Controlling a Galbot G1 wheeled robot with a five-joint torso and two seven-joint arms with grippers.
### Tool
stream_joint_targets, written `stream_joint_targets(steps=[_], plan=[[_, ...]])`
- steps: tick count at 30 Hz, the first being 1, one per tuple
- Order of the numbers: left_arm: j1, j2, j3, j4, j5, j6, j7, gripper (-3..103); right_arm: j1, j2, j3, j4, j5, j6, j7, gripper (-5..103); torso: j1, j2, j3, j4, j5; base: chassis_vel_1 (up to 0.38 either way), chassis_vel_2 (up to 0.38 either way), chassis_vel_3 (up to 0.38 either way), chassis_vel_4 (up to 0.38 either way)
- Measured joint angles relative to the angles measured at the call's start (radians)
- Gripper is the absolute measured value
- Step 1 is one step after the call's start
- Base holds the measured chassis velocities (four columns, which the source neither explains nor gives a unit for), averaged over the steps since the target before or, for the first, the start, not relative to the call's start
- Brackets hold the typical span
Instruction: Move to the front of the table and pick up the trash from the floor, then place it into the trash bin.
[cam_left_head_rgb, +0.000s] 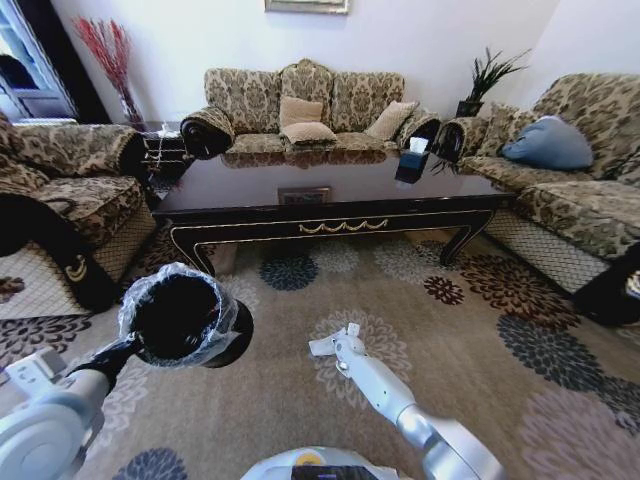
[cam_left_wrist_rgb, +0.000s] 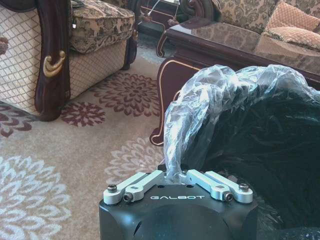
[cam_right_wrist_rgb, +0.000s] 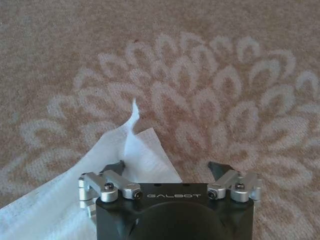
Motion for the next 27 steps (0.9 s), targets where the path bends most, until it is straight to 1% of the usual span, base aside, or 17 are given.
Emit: stream_joint_targets(steps=[3,4,5,8,9,10,11,12,13,14,16,17,18,22,24,26,27], plan=[[0.000,-0.002,0.004,0.000,0.003,0.000,0.000,2,-0.003,0.000,-0.002,0.004,-0.010,0.004,-0.002,79,0.000,0.000,0.000,-0.0001,0.0000,0.000,0.000,0.000,0.000],[0.000,-0.002,0.005,0.000,0.003,0.000,0.000,2,-0.003,-0.001,-0.004,0.006,-0.012,0.005,-0.002,79,0.000,0.000,0.000,-0.0001,0.0000,0.000,0.000,0.000,0.000],[0.000,-0.002,0.005,0.000,0.003,0.000,0.001,2,-0.005,-0.002,-0.006,0.009,-0.014,0.007,-0.003,76,0.000,0.000,0.000,-0.0001,0.0000,0.000,0.000,0.000,0.000],[-0.001,-0.001,0.005,0.000,0.004,0.000,0.001,2,-0.008,-0.006,-0.012,0.017,-0.016,0.010,-0.003,73,0.000,0.000,0.000,-0.0001,0.0001,0.000,0.000,0.000,0.000],[-0.001,0.000,0.005,0.000,0.004,0.000,0.001,2,-0.010,-0.011,-0.017,0.024,-0.017,0.013,-0.003,65,0.000,0.000,0.000,-0.0003,0.0000,0.000,0.000,0.000,0.000],[-0.002,0.000,0.006,0.001,0.006,0.000,0.002,2,-0.013,-0.014,-0.023,0.032,-0.018,0.015,-0.003,65,0.000,0.000,0.000,-0.0003,0.0000,0.000,0.000,0.000,0.000],[-0.003,0.000,0.008,0.002,0.009,0.000,0.003,2,-0.018,-0.019,-0.030,0.043,-0.018,0.016,-0.003,61,0.000,0.000,0.000,-0.0003,0.0001,0.000,0.000,0.000,0.000],[-0.004,-0.001,0.011,0.003,0.013,0.000,0.004,2,-0.023,-0.023,-0.035,0.055,-0.017,0.016,-0.002,56,0.000,0.000,0.000,-0.0004,0.0000,0.000,0.000,0.000,0.000],[-0.004,-0.001,0.011,0.003,0.013,0.000,0.004,2,-0.023,-0.023,-0.035,0.055,-0.017,0.016,-0.002,56,0.000,0.000,0.000,-0.0004,0.0000,0.000,0.000,0.000,0.000],[-0.005,-0.001,0.015,0.005,0.017,0.000,0.005,2,-0.031,-0.029,-0.043,0.073,-0.013,0.016,0.002,50,0.000,0.000,0.000,-0.0005,0.0000,0.000,0.000,0.000,0.000],[-0.006,-0.002,0.020,0.006,0.020,0.000,0.005,2,-0.044,-0.038,-0.055,0.103,-0.003,0.012,0.011,50,0.000,0.000,0.000,-0.0007,-0.0001,0.000,0.000,0.000,0.000],[-0.008,-0.003,0.022,0.007,0.023,0.000,0.006,2,-0.055,-0.048,-0.066,0.133,0.008,0.007,0.018,39,0.000,0.000,0.000,-0.0006,0.0000,0.000,0.000,0.000,0.000],[-0.008,-0.003,0.022,0.007,0.023,0.000,0.006,2,-0.055,-0.048,-0.066,0.133,0.008,0.007,0.018,39,0.000,0.000,0.000,-0.0006,0.0000,0.000,0.000,0.000,0.000],[-0.011,-0.002,0.025,0.011,0.026,0.000,0.007,2,-0.099,-0.095,-0.111,0.272,0.041,-0.004,0.037,18,0.000,0.000,0.000,-0.0004,0.0000,0.000,0.000,0.000,0.000],[-0.011,-0.001,0.025,0.012,0.026,0.000,0.007,2,-0.106,-0.105,-0.119,0.300,0.045,-0.006,0.039,18,0.000,0.000,0.000,-0.0003,0.0000,0.000,0.000,0.000,0.000],[-0.012,0.000,0.025,0.014,0.027,0.000,0.008,2,-0.124,-0.131,-0.136,0.365,0.053,-0.008,0.045,6,0.000,0.000,0.000,-0.0004,0.0000,0.000,0.000,0.000,0.000],[-0.012,0.000,0.025,0.015,0.027,0.000,0.008,2,-0.130,-0.140,-0.140,0.391,0.057,-0.010,0.049,6,0.000,0.000,0.000,-0.0004,0.0000,0.000,0.000,0.000,0.000]])
